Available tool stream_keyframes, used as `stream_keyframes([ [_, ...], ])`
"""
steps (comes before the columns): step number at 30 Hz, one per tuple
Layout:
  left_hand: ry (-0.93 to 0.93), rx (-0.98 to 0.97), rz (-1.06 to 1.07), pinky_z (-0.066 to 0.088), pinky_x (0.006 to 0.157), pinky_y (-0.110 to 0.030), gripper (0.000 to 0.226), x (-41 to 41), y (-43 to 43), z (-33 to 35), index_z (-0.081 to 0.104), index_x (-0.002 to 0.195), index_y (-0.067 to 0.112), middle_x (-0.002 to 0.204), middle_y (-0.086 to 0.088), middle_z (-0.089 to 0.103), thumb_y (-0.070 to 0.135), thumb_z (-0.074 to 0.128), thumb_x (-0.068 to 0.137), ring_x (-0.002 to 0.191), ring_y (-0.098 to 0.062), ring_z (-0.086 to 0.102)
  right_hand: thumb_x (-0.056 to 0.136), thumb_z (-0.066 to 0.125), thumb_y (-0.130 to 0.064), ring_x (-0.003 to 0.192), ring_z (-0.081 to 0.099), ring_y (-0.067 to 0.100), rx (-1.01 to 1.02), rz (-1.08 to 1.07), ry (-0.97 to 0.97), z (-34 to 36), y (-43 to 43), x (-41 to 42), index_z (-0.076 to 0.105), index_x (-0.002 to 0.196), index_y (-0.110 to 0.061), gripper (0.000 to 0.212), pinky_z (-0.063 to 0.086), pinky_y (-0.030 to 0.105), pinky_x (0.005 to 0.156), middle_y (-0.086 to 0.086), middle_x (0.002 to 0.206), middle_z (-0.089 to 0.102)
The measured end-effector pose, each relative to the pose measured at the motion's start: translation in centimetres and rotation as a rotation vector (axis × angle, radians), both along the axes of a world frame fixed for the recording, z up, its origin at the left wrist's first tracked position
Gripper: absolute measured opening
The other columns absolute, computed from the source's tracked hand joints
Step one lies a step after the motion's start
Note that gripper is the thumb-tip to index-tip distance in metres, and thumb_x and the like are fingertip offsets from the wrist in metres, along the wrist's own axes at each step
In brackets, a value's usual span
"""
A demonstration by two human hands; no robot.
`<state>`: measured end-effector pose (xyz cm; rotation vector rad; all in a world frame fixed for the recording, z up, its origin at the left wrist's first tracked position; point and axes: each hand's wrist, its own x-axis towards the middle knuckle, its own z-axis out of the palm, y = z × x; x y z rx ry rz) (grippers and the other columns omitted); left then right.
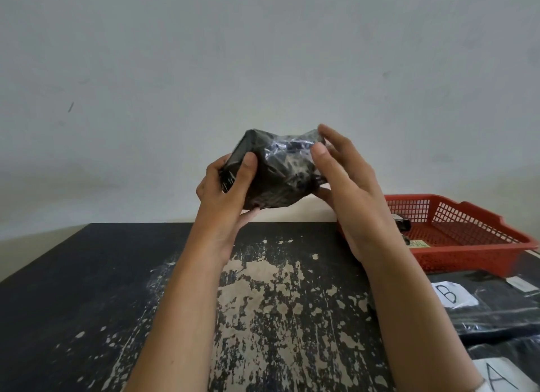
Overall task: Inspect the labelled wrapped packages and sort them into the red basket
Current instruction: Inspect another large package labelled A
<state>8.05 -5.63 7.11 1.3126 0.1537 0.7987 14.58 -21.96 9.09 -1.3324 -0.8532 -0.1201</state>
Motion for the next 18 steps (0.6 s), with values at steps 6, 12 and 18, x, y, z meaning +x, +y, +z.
stream_keyframes([
  [6, 0.128, 0.076, -0.193, 0.061, 0.093, -0.049, 0.074, -0.9, -0.6, 0.5, 0.06, 0.131, 0.04, 0.132, 0.011, 0.064, 0.075, 0.069, 0.067, 0.125, -0.029, 0.062, 0.104, 0.06, -0.032, 0.09, 0.072, -0.002, 0.007, 0.103, 0.16, -0.4, -0.2, 0.8, 0.061, 0.134, -0.038, 0.031, 0.061, 0.025, 0.074, -0.002, 0.124, 0.067],
  [12, 0.103, 0.105, -0.306, 0.064, 0.08, -0.04, 0.082, -1.0, -1.2, 0.6, 0.053, 0.14, 0.042, 0.142, 0.003, 0.056, 0.059, 0.083, 0.066, 0.124, -0.03, 0.064, 0.103, 0.063, -0.03, 0.103, 0.073, 0.011, -0.082, 0.011, 0.098, -1.3, 0.3, 1.4, 0.06, 0.127, -0.033, 0.024, 0.064, 0.032, 0.082, -0.006, 0.128, 0.064],
  [18, 0.05, 0.212, -0.236, 0.062, 0.088, -0.034, 0.075, -0.7, -1.0, 0.0, 0.056, 0.137, 0.04, 0.137, 0.004, 0.058, 0.034, 0.082, 0.067, 0.119, -0.018, 0.067, 0.086, 0.068, -0.056, 0.113, 0.069, 0.009, -0.15, 0.008, -0.021, -1.3, 0.0, 1.7, 0.055, 0.133, -0.037, 0.052, 0.061, 0.035, 0.095, -0.012, 0.121, 0.068],
])
